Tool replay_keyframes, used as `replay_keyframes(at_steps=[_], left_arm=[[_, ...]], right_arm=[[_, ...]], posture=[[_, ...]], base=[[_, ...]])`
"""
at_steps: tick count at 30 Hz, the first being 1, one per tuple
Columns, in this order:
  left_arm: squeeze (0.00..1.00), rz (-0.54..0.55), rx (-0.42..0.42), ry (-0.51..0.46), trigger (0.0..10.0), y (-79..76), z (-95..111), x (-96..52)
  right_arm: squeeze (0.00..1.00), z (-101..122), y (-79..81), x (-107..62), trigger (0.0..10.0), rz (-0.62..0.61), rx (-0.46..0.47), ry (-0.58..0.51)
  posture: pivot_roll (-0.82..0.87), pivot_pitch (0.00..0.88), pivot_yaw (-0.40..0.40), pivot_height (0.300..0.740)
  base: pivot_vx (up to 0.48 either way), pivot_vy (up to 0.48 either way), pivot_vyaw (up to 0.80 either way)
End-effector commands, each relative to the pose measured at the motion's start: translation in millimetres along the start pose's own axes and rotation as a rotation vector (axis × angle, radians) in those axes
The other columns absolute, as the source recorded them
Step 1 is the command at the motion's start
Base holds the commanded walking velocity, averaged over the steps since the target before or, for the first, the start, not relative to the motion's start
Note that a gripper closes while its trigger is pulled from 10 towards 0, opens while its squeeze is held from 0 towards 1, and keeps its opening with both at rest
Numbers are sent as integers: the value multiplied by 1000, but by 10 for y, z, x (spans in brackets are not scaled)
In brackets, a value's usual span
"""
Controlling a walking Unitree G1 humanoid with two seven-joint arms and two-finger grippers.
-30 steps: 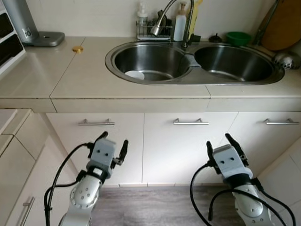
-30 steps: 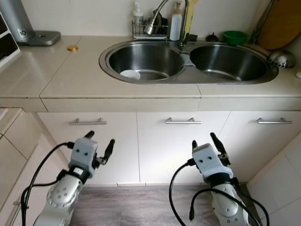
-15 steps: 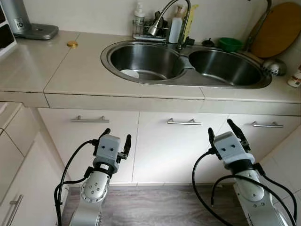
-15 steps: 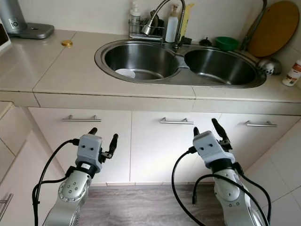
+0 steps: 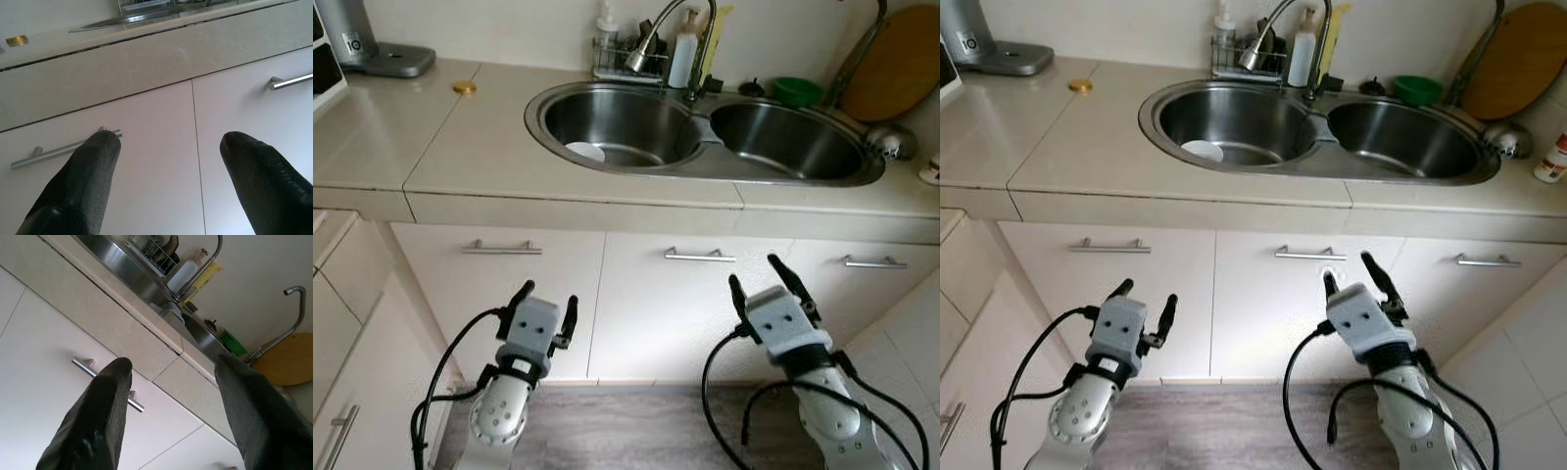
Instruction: Kitchen organization
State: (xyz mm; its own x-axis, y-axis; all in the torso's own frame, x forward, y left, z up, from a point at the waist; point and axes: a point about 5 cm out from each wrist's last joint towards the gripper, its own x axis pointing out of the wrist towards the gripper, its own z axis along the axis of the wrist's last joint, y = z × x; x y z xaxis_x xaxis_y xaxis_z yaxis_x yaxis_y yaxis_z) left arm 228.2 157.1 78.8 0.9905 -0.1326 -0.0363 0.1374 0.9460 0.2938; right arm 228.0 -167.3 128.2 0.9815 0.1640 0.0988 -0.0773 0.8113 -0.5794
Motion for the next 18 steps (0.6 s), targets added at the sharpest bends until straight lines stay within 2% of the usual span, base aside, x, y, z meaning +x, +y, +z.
replay_keyframes(at_steps=[1, 5, 11, 12, 17, 18], left_arm=[[0, 17, 4, -23, 10000, 2, 35, -39], [0, 29, 32, -27, 10000, 2, 47, -197], [0, 76, 56, -38, 10000, 12, 69, -337], [0, 107, 55, -27, 10000, 15, 38, -367], [0, 157, 84, -21, 9804, 64, 18, -366], [0, 172, 76, -23, 9216, 82, 28, -342]], right_arm=[[0, 71, -10, 17, 10000, -8, -7, -22], [0, 144, 39, 2, 10000, 39, 17, -32], [0, 134, 48, -35, 10000, 56, 30, -21], [0, 116, 71, -16, 10000, 79, 34, -15], [0, 110, 75, 69, 10000, 119, 54, -10], [0, 120, 51, 101, 10000, 123, 61, -14]], posture=[[-35, 0, -143, 740], [-20, 0, -166, 740], [8, 0, -208, 740], [34, 0, -238, 740], [73, 0, -314, 740], [63, 0, -316, 740]], base=[[0, 0, 0], [0, 0, 0], [0, 0, 0], [0, 0, 0], [0, 0, 0], [0, 0, 0]])
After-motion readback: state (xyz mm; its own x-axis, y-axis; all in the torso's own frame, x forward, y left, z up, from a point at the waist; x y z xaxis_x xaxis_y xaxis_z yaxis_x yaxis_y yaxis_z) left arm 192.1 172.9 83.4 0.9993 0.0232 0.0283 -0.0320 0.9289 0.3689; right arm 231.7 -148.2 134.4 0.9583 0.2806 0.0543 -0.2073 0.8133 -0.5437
